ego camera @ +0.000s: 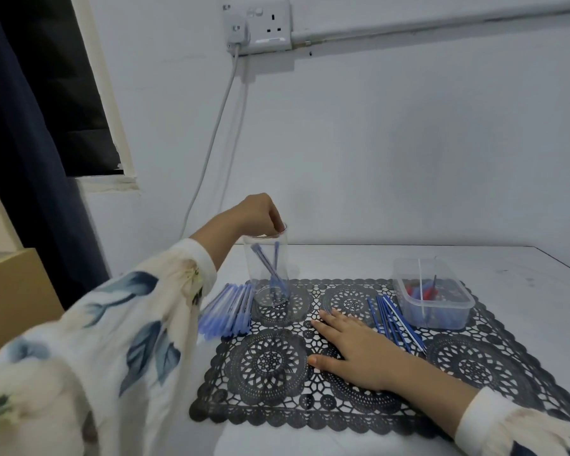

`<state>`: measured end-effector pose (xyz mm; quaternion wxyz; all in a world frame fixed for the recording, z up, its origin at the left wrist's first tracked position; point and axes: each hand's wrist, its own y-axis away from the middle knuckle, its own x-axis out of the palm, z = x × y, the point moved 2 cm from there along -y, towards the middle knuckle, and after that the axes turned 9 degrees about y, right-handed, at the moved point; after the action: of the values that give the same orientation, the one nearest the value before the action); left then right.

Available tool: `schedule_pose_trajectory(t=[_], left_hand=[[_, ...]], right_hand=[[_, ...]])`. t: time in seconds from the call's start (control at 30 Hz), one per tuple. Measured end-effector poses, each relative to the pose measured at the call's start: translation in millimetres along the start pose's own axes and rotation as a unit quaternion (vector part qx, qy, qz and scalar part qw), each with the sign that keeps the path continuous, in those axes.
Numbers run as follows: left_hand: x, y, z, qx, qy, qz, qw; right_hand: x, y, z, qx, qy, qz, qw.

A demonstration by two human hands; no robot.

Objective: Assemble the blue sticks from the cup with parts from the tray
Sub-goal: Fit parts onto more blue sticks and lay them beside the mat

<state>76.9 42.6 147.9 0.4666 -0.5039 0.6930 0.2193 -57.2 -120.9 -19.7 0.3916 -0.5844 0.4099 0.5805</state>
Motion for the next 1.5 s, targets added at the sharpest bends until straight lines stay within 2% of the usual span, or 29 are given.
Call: schedule_pose_trajectory(t=[0.1, 0.2, 0.33, 0.47, 0.53, 0.67, 0.73, 0.83, 0.93, 1.0, 1.07, 1.13, 1.27, 1.4, 1.5], left_hand=[[-0.8, -11.3, -4.5, -0.006, -0.076, 0.128, 0.989], [0.3, -16.1, -6.6, -0.022, -0.086, 0.207, 0.974], [4.3, -21.5, -3.4, -0.057, -0.073, 0.248, 0.964], [11.4, -24.8, 5.0, -0.056, -0.022, 0.234, 0.970], [12.1, -25.2, 9.8, -0.061, 0.025, 0.197, 0.978], [1.4, -25.7, 11.5, -0.030, 0.012, 0.078, 0.996], [-4.7, -24.2, 8.5, -0.013, 0.056, 0.022, 0.998], [-14.4, -17.8, -0.2, 0.050, 0.090, -0.117, 0.988], [-19.5, 4.4, -15.3, 0.177, 0.083, -0.262, 0.945], [-16.2, 23.5, -28.8, 0.289, 0.029, -0.327, 0.899], [-7.7, 42.0, -42.0, 0.383, -0.005, -0.369, 0.847], [5.5, 55.4, -49.7, 0.420, 0.005, -0.370, 0.829], [38.7, 83.5, -47.3, 0.334, 0.066, -0.329, 0.881], [70.1, 114.2, -34.7, 0.220, 0.011, -0.231, 0.948], [89.8, 128.8, -17.3, 0.152, 0.045, -0.179, 0.971]], right_hand=[[0.6, -0.1, -1.1, -0.002, 0.001, 0.001, 1.000], [0.8, -0.2, -2.1, -0.003, 0.001, 0.000, 1.000], [0.1, 0.5, -2.1, -0.003, -0.001, 0.001, 1.000], [0.6, -0.1, -2.3, -0.004, 0.003, -0.001, 1.000], [1.3, -0.6, -2.5, -0.005, 0.005, -0.002, 1.000], [1.3, -0.5, -2.4, -0.004, 0.004, 0.001, 1.000], [0.3, 0.0, -1.3, -0.005, 0.005, 0.002, 1.000], [0.1, 0.4, -0.3, -0.004, 0.003, 0.002, 1.000], [0.5, 0.2, -0.2, -0.004, -0.001, 0.000, 1.000], [1.1, 0.0, -0.5, -0.003, -0.001, -0.002, 1.000], [1.1, 0.1, -0.7, -0.003, 0.001, -0.002, 1.000], [1.3, 0.1, -0.7, -0.002, 0.000, 0.001, 1.000], [3.1, -1.3, -1.6, -0.001, 0.003, 0.000, 1.000], [2.9, -2.0, -0.8, 0.000, 0.006, -0.006, 1.000], [1.5, -1.2, -0.3, 0.000, 0.006, -0.006, 1.000]])
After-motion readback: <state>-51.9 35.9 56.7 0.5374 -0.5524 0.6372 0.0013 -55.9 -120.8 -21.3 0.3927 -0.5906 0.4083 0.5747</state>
